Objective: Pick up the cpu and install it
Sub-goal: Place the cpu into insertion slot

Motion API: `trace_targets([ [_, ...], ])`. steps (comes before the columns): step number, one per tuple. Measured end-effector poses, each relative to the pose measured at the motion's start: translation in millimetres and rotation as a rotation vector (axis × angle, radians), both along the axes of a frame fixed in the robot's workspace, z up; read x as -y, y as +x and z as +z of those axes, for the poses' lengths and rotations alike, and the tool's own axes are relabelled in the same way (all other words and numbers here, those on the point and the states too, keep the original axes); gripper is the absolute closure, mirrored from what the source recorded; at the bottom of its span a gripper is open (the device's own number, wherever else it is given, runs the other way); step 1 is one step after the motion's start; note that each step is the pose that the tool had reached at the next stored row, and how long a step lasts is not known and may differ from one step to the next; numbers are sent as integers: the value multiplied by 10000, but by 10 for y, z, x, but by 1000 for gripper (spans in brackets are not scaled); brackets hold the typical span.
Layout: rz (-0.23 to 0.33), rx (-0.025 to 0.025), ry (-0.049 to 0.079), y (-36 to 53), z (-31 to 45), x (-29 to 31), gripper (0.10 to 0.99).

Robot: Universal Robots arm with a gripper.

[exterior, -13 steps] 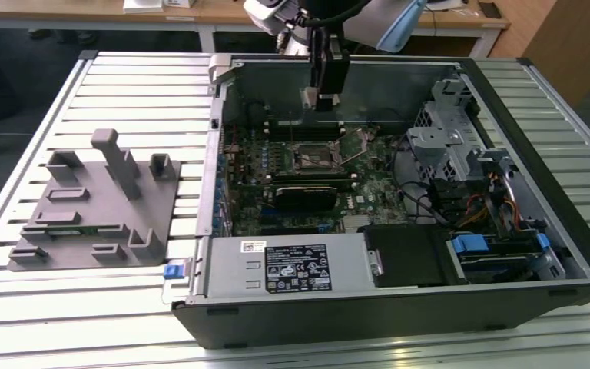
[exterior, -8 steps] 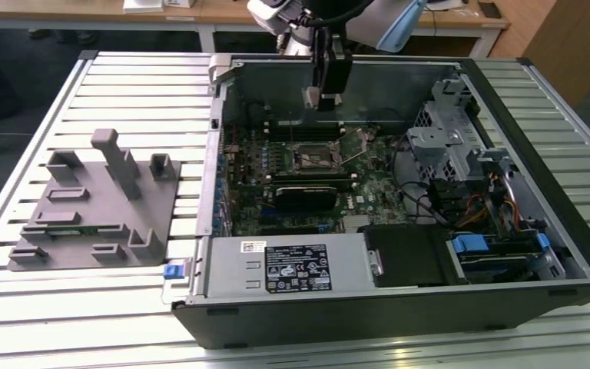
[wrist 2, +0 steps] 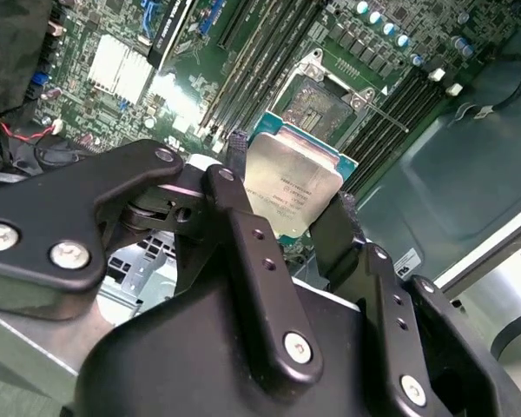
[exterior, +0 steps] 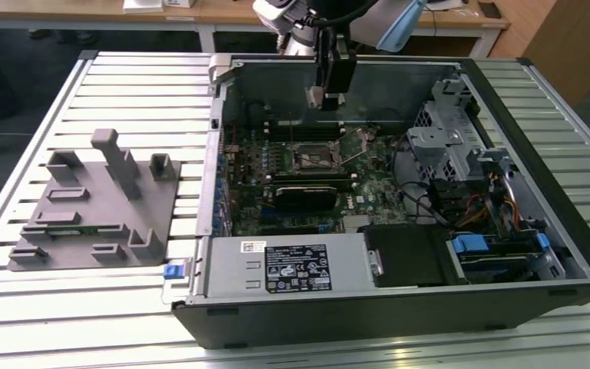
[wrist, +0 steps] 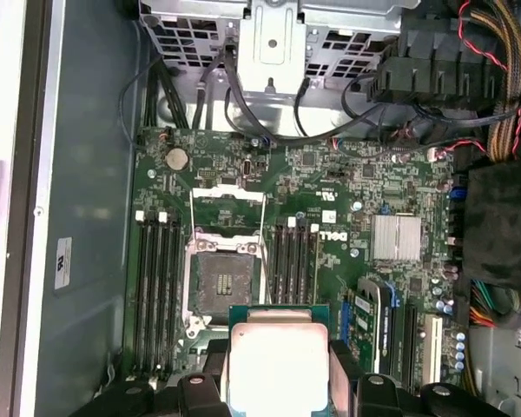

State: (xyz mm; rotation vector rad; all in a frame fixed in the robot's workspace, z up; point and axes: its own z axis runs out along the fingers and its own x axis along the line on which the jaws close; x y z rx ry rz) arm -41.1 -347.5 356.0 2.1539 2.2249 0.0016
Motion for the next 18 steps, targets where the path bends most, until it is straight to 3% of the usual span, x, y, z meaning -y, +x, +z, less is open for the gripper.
trace_targets([
  [18, -1, 2, 3, 0, -41, 2, 545],
])
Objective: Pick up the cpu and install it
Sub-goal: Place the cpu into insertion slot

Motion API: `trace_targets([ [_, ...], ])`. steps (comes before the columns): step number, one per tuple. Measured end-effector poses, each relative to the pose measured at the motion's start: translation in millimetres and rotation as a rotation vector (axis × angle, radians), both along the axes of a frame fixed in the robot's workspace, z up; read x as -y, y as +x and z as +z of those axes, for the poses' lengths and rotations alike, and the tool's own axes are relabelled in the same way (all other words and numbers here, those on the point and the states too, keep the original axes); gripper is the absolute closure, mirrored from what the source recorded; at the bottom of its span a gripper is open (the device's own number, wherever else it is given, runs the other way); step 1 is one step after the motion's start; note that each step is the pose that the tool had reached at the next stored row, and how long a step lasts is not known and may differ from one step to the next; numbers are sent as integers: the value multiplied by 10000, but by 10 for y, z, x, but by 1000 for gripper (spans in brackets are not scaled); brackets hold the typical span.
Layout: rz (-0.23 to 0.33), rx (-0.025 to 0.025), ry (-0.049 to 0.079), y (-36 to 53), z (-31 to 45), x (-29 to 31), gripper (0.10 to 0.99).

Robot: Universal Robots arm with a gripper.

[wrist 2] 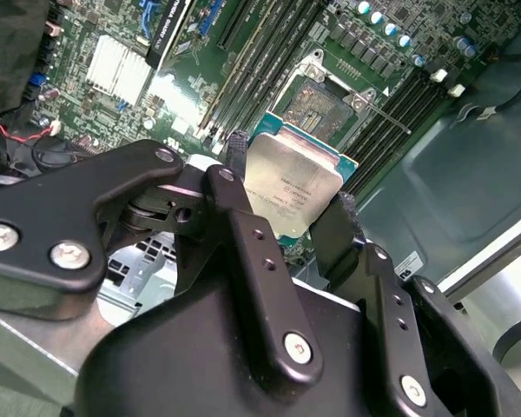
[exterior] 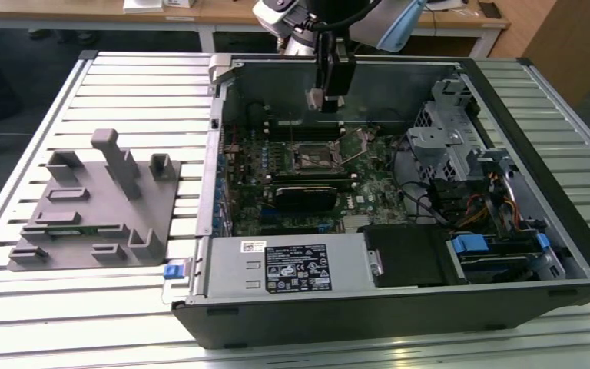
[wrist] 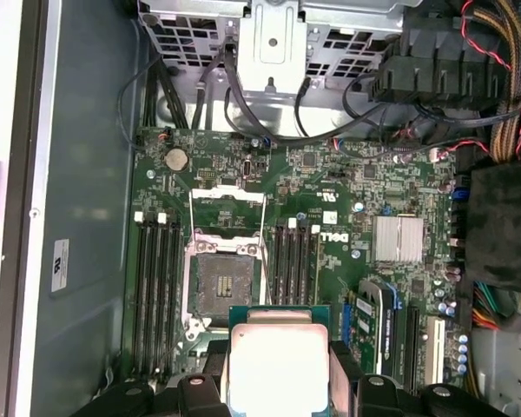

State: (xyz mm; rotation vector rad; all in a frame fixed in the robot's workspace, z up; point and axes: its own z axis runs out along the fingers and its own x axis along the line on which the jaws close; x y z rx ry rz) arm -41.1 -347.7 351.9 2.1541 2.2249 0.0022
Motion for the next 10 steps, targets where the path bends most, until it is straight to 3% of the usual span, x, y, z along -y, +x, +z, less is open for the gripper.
trace_targets([
  [10, 0, -6, -4, 4, -84, -93, 545],
])
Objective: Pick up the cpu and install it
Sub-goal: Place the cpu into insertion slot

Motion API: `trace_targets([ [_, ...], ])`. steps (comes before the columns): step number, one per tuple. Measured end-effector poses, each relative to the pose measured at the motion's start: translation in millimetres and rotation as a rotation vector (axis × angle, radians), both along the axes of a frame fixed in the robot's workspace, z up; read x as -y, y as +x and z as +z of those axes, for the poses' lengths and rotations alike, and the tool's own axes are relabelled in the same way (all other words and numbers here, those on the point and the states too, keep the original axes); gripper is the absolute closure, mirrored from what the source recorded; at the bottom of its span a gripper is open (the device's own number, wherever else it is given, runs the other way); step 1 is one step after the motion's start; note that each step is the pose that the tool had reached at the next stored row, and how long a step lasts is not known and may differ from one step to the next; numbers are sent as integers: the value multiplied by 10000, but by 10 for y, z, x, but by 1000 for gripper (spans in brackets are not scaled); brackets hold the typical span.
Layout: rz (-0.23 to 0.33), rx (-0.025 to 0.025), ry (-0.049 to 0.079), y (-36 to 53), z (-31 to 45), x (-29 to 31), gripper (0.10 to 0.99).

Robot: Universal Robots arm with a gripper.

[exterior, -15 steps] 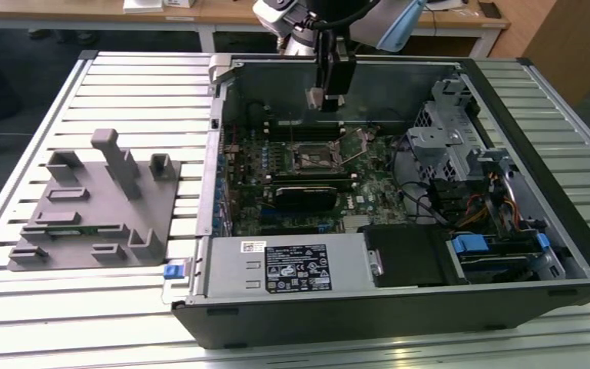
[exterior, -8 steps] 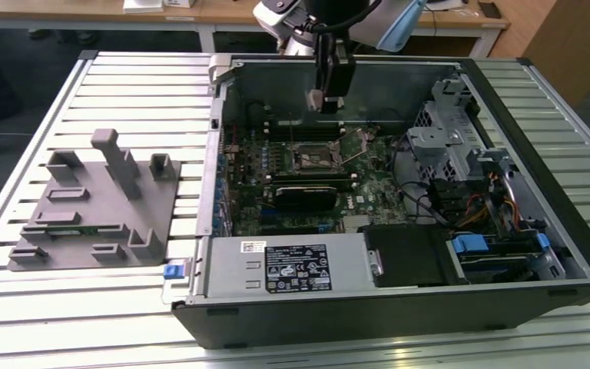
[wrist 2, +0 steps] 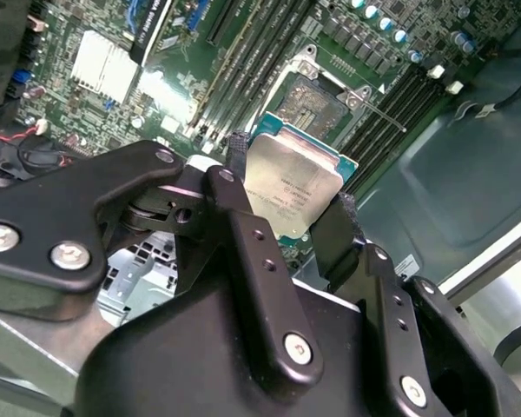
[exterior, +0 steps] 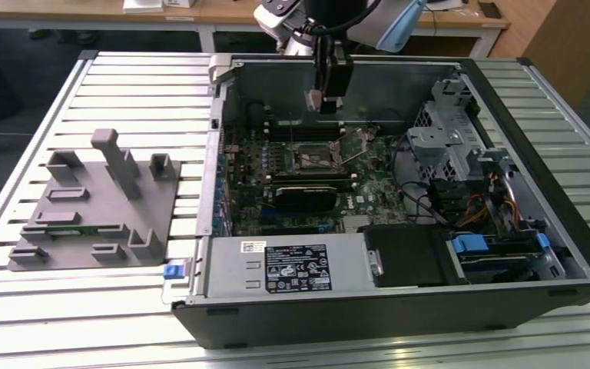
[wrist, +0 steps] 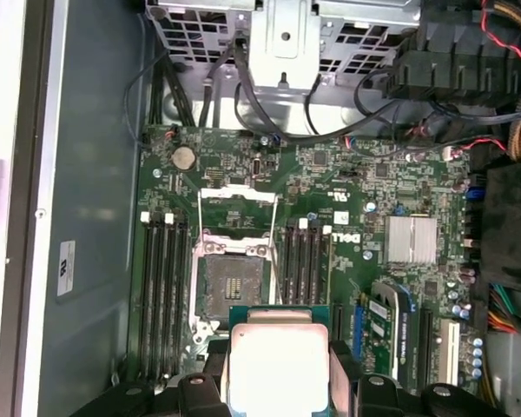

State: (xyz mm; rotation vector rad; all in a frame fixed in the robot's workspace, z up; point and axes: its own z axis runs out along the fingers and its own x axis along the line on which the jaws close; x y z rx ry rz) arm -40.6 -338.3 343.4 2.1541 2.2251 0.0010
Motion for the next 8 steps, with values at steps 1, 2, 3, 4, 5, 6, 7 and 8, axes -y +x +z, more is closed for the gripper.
trace_targets([
  [1, 0, 0, 0, 1, -6, -11, 545],
  [2, 0, 0, 0, 1, -13, -16, 545],
  [3, 1, 1, 1, 2, -22, -18, 545],
  [4, 2, 0, 0, 2, -31, -19, 545],
  [5, 0, 0, 0, 2, -40, -21, 545],
  [6, 0, 0, 0, 3, -50, -23, 545],
  [7, 0, -1, -1, 4, -59, -26, 545],
  [8, 0, 0, 1, 4, -68, -29, 545],
])
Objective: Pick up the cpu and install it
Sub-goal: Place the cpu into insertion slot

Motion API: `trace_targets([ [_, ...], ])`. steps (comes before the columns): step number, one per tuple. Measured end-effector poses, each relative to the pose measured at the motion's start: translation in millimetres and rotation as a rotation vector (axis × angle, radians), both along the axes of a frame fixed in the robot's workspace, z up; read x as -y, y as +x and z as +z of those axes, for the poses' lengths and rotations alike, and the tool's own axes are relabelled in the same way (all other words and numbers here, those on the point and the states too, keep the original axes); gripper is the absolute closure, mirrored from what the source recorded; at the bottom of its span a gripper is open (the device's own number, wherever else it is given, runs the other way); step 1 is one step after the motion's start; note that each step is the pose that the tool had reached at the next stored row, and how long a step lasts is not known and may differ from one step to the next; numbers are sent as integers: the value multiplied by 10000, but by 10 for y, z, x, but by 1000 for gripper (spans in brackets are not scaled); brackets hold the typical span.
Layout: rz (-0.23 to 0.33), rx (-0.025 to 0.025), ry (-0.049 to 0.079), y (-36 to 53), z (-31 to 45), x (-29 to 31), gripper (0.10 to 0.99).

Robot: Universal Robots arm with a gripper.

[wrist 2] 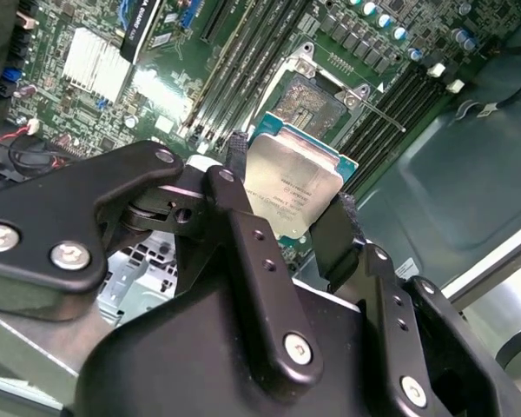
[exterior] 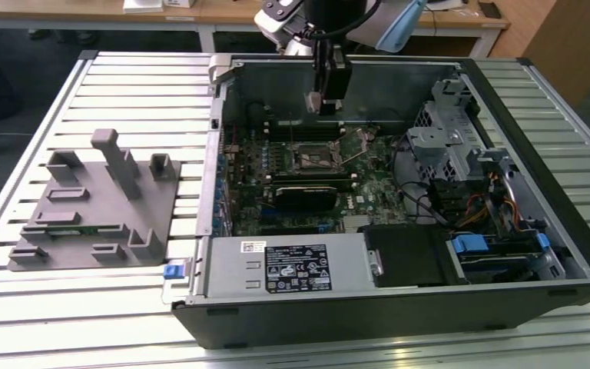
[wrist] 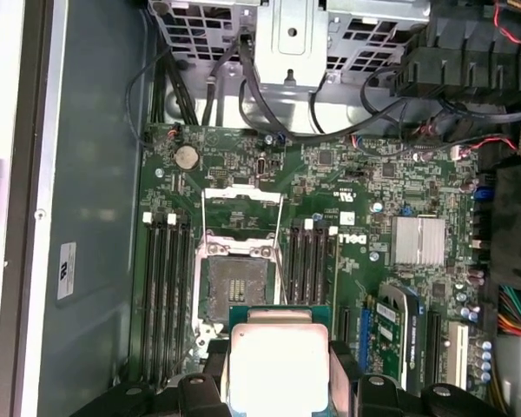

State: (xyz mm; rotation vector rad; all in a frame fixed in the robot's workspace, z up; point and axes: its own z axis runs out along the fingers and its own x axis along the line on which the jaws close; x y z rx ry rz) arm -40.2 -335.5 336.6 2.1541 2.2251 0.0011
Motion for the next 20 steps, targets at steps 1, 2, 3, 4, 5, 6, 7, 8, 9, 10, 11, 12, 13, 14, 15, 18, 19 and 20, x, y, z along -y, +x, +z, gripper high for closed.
trace_targets([
  [1, 0, -1, 1, 1, -7, -3, 545],
  [2, 0, -2, 0, 1, -13, -7, 545],
  [3, -1, -2, 0, 1, -20, -10, 545],
  [4, 0, -2, 0, 1, -25, -14, 545],
  [5, 0, -2, 0, 1, -29, -17, 545],
  [6, 0, -3, 0, 1, -32, -20, 545],
  [7, 1, -2, 1, 2, -36, -21, 545],
  [8, 1, -1, 1, 2, -39, -22, 545],
  [9, 1, -2, 0, 1, -40, -22, 545],
  [10, 0, -4, -2, 1, -41, -23, 545],
  [11, 0, -3, -2, 1, -43, -23, 545],
  [12, 0, -3, -2, 1, -45, -23, 545],
  [13, 0, -3, -1, 1, -47, -23, 545],
  [14, 0, -3, -1, 1, -50, -23, 545],
  [15, 0, -3, -1, 1, -52, -23, 545],
  [18, 0, -3, 0, 1, -58, -23, 545],
  [19, 0, -3, -1, 1, -60, -23, 545],
  [20, 0, -3, 0, 1, -62, -23, 545],
])
